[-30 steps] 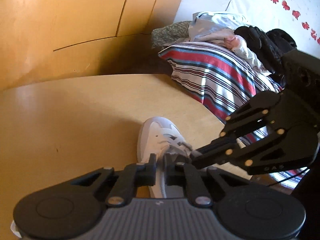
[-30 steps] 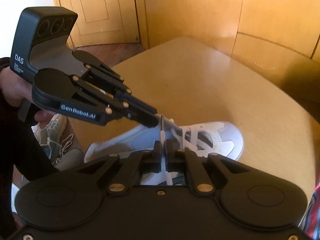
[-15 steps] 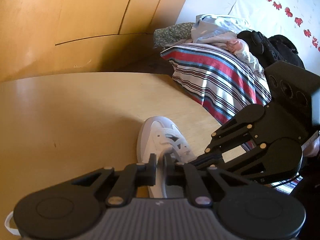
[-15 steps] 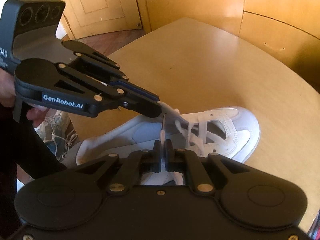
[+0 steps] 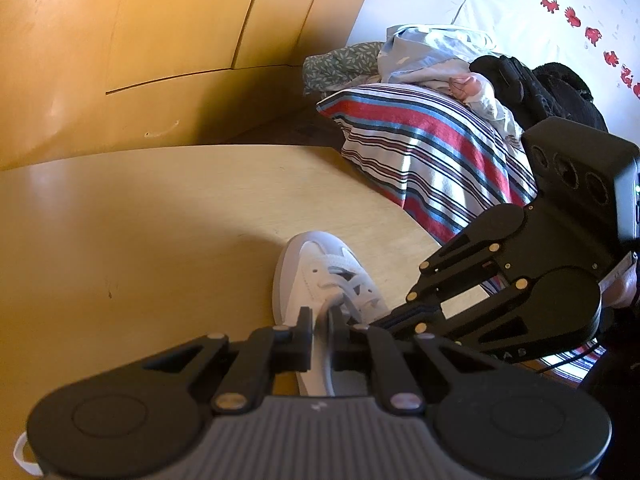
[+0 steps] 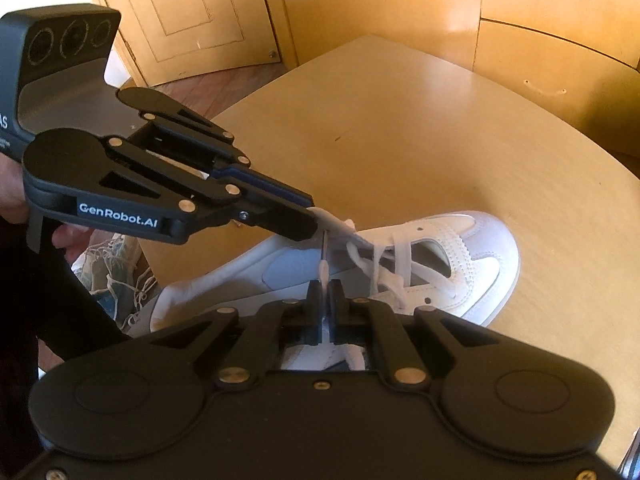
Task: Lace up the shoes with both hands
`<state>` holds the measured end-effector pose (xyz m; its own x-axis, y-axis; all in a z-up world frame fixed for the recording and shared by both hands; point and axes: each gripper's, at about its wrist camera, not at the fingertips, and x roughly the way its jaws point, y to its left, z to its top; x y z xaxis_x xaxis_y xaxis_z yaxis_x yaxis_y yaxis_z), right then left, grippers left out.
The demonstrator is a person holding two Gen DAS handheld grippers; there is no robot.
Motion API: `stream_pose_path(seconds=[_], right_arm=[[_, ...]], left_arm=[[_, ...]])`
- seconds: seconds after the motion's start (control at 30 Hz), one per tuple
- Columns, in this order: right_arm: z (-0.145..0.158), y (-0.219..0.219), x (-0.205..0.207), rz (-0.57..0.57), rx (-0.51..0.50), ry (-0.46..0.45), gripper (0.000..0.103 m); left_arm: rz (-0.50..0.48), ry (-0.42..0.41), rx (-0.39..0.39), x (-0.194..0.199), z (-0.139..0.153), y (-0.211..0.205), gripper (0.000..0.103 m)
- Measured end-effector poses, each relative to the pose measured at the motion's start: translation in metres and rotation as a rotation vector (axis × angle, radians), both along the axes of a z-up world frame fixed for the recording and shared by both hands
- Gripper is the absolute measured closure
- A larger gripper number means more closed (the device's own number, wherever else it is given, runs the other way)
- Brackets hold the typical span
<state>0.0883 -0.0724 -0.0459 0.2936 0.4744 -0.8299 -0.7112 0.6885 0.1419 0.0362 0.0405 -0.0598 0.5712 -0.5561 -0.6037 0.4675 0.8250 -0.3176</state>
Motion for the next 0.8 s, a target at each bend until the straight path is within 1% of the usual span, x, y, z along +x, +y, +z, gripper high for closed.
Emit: stream_pose_path(seconds=[0.37,0.5,0.67,0.77,0.8], right_arm=[[0.0008,-0.0025,0.0019,-0.020,0.023,0.003,0.101],[0.0018,-0.0033,0.0027,-0.031,0.021,-0.043,0.100],[0.0030,-0.0036,0.0017,-0.026,0.027,-0.057,0.099],[0.0070,-0.0070,-0.0009,-0.035,0.050,-0.054,0.099],[0.0067,-0.0102,-0.0006,-0.057,0.066,-0.046,0.099]], left_arm=[[-0.031,-0.011,0.023,-0.0025,0.0018,-0.0044,0.094],[-0.054,-0.016,0.038,-0.0031,0.0037,-0.0070,0.093],[-0.061,-0.035,0.066,-0.0054,0.0050,-0.0081,0.093],[-0.063,-0.038,0.067,-0.0063,0.0046,-0.0077,0.093],[-0.064,-0.038,0.068,-0.0064,0.0050,-0.0079,0.093]])
